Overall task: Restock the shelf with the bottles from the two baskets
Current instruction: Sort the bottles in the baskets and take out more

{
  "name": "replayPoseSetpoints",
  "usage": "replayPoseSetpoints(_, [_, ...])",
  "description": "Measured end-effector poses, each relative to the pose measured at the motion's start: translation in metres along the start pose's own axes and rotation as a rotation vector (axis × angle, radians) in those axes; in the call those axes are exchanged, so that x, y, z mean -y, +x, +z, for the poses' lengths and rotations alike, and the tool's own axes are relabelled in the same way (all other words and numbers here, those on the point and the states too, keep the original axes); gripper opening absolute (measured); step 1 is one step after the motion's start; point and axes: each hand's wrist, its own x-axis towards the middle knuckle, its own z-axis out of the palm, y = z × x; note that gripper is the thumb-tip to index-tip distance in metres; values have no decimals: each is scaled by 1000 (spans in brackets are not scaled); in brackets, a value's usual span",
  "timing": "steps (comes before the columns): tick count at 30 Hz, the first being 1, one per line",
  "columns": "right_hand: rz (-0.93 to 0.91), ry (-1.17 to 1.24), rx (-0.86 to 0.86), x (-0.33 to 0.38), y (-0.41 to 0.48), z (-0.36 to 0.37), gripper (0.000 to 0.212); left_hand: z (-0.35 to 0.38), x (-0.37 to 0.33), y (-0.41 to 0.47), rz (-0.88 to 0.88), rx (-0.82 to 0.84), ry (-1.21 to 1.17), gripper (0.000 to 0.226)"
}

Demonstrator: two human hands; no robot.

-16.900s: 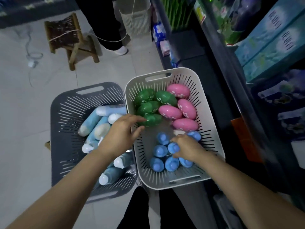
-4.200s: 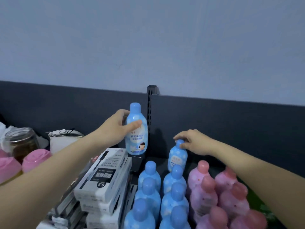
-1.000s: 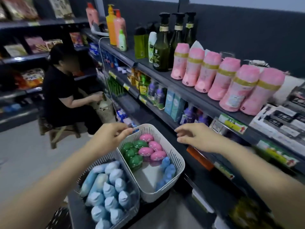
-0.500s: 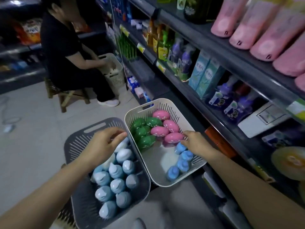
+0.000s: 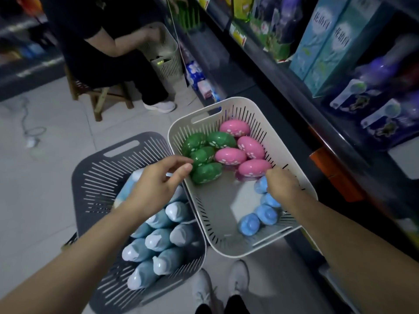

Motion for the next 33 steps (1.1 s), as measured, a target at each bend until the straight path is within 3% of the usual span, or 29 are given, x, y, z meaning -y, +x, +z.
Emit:
replayPoseSetpoints(6, [-103, 143, -55, -14, 5, 7, 24, 22, -1, 2, -38, 42, -5, 30])
replayPoseSetpoints(9, [-211, 330, -122, -19, -10, -5, 22, 32, -9, 4, 2, 62, -10, 32])
replayPoseSetpoints(12, [-300, 646, -163, -19, -31, -28, 22, 45, -18, 8, 14, 116, 0, 47])
replayPoseSetpoints(17, [-439, 1084, -22, -9, -63, -72, 19, 67, -26, 14, 111, 226, 127, 90])
replayPoseSetpoints(21, [-508, 1309, 74, -9, -68, -76, 24, 77, -29, 15, 46, 200, 76, 63])
replayPoseSetpoints(23, [-455, 1219, 83, -16, -55, -64, 39, 79, -23, 11, -6, 173, 93, 59])
replayPoseSetpoints(25, [-406, 856, 72, -28, -39, -45, 57, 79, -14, 6, -78, 116, 56, 64])
replayPoseSetpoints(28, [-375, 353, 162, -40, -19, -14, 64, 72, -6, 0, -156, 40, -44, 55])
replayPoseSetpoints(33, [-293, 273, 233, -36, -3, 7, 57, 63, -6, -6, -190, 23, -138, 44])
